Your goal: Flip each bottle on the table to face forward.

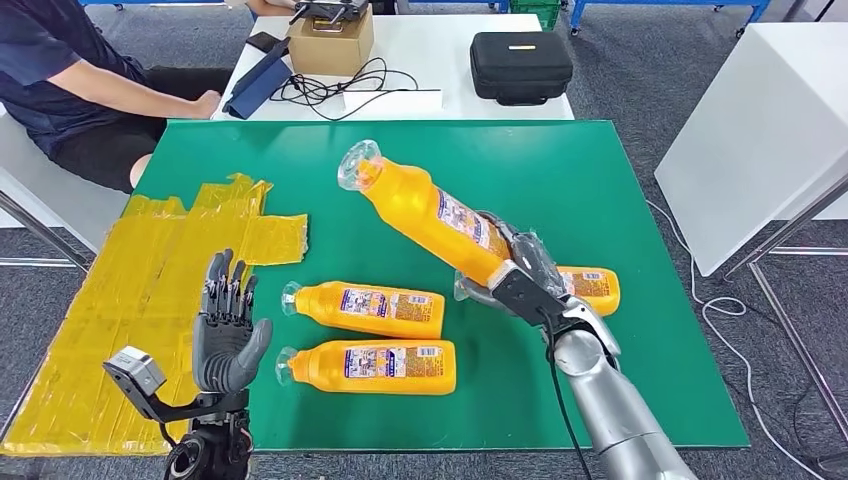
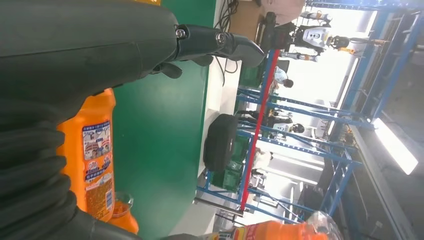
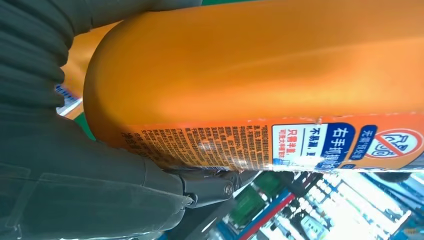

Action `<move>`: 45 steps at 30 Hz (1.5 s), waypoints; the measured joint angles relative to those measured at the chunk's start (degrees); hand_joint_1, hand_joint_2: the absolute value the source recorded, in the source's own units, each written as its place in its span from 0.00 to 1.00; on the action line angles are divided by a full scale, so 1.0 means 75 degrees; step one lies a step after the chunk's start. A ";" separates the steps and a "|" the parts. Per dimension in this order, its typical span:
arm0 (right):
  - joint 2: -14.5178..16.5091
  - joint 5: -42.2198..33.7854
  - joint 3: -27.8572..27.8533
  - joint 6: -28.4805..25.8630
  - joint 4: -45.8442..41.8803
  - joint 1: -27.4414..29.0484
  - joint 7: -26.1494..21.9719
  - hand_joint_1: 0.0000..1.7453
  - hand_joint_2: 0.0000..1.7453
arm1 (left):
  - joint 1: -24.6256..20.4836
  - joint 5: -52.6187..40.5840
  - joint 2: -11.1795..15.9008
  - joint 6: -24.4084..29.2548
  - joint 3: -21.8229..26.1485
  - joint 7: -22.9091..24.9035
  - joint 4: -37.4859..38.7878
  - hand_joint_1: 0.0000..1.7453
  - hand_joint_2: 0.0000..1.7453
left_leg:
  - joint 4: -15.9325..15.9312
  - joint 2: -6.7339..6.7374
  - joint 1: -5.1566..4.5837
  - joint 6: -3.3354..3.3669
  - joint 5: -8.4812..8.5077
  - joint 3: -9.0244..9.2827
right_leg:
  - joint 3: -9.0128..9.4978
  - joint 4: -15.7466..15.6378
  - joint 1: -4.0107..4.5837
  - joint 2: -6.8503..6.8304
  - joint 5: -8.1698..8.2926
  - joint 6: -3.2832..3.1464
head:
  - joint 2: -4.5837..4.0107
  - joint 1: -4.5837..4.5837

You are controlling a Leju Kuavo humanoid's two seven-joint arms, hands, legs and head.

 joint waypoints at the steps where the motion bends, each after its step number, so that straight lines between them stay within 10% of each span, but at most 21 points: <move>1: 0.0041 -0.0019 0.0051 -0.0005 0.0076 -0.0053 0.0001 1.00 1.00 | 0.0001 0.0014 0.0026 0.0011 -0.0001 0.0000 -0.0020 0.00 1.00 | 0.0000 -0.0001 0.0000 0.0000 0.0000 -0.0004 | -0.0002 0.0000 0.0000 -0.0002 -0.0001 0.0000 | 0.0000 0.0001; 27: 0.0775 -0.0056 0.0544 -0.0284 0.0839 -0.0548 0.0089 1.00 1.00 | 0.0014 0.0296 0.0424 0.0289 -0.0163 -0.0175 -0.0077 0.00 1.00 | -0.0001 0.0018 -0.0009 -0.0002 0.0002 -0.0017 | -0.0022 0.0004 -0.0005 0.0012 0.0002 0.0001 | 0.0000 0.0002; 37: 0.1671 0.0478 0.1866 -0.0323 0.0515 -0.0439 0.1060 1.00 1.00 | -0.0229 0.1310 0.0605 0.0094 -0.0605 0.0002 -0.0048 0.00 1.00 | -0.0002 0.0015 0.0001 -0.0012 0.0008 -0.0044 | -0.0042 0.0009 0.0001 0.0010 0.0002 -0.0002 | 0.0000 0.0006; 45: 0.2466 -0.1648 0.5011 -0.1721 0.1719 -0.1534 0.2025 1.00 1.00 | -0.0354 0.2100 0.0635 0.0156 -0.0994 0.0138 -0.0167 0.00 1.00 | -0.0001 0.0006 0.0003 -0.0021 0.0014 -0.0053 | -0.0062 0.0014 0.0001 0.0005 0.0004 -0.0006 | 0.0000 0.0004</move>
